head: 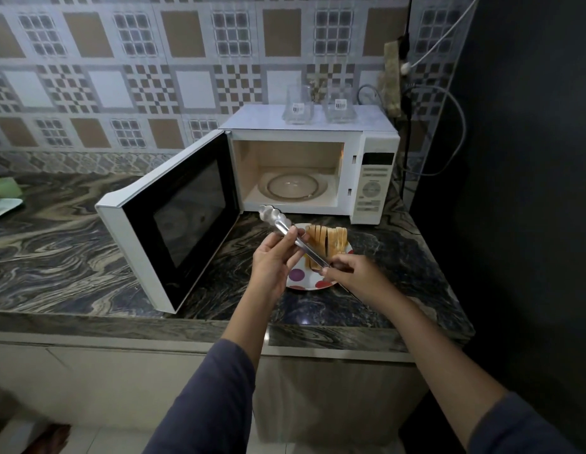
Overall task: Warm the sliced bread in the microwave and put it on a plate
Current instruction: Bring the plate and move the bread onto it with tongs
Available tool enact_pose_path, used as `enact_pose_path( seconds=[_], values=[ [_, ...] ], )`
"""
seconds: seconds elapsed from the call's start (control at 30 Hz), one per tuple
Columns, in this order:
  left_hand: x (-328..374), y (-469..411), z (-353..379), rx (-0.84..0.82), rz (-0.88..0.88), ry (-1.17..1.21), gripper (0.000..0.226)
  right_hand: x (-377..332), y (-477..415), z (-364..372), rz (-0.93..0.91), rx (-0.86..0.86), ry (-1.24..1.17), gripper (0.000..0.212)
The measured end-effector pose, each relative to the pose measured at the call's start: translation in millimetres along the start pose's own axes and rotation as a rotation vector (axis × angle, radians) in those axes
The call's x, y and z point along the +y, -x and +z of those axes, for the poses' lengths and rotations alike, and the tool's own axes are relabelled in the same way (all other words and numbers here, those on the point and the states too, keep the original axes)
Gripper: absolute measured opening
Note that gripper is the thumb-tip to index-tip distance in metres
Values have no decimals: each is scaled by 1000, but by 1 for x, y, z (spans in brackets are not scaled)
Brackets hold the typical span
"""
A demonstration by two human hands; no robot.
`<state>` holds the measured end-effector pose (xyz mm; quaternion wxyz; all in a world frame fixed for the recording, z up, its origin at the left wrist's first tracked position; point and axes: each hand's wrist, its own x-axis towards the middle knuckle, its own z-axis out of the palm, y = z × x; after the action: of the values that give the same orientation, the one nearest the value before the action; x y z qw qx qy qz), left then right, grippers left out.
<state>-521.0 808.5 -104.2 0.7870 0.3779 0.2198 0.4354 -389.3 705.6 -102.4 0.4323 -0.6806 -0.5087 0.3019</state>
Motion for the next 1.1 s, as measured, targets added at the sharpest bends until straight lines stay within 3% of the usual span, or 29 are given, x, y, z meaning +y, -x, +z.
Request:
enact_pose_path(
  seconds=[0.1, 0.23, 0.33, 0.47, 0.57, 0.63, 0.73, 0.9, 1.1],
  values=[
    [4, -4, -5, -30, -16, -75, 11, -3, -16, 12, 39, -43, -66, 39],
    [12, -18, -22, -19, -15, -211, 27, -1, -34, 27, 111, -119, -52, 10],
    [20, -35, -35, -24, -38, -257, 30, -5, -47, 40, 99, -119, -68, 14],
    [29, -65, -47, -20, -44, -362, 17, -8, -70, 56, 112, -79, -117, 9],
    [30, -89, -60, 48, -2, -497, 41, -3, -90, 67, 174, -58, -141, 13],
    [26, -100, -72, 114, 27, -557, 34, 6, -104, 73, 242, -38, -122, 16],
    [9, -101, -105, 214, 99, -975, 29, 20, -120, 82, 371, -3, 31, 20],
    [-31, -111, -164, 113, 11, -1524, 45, 39, -145, 97, 520, 79, 255, 30],
    [-45, -107, -174, 85, 87, -1784, 53, 44, -164, 111, 601, 163, 375, 39]
  ],
)
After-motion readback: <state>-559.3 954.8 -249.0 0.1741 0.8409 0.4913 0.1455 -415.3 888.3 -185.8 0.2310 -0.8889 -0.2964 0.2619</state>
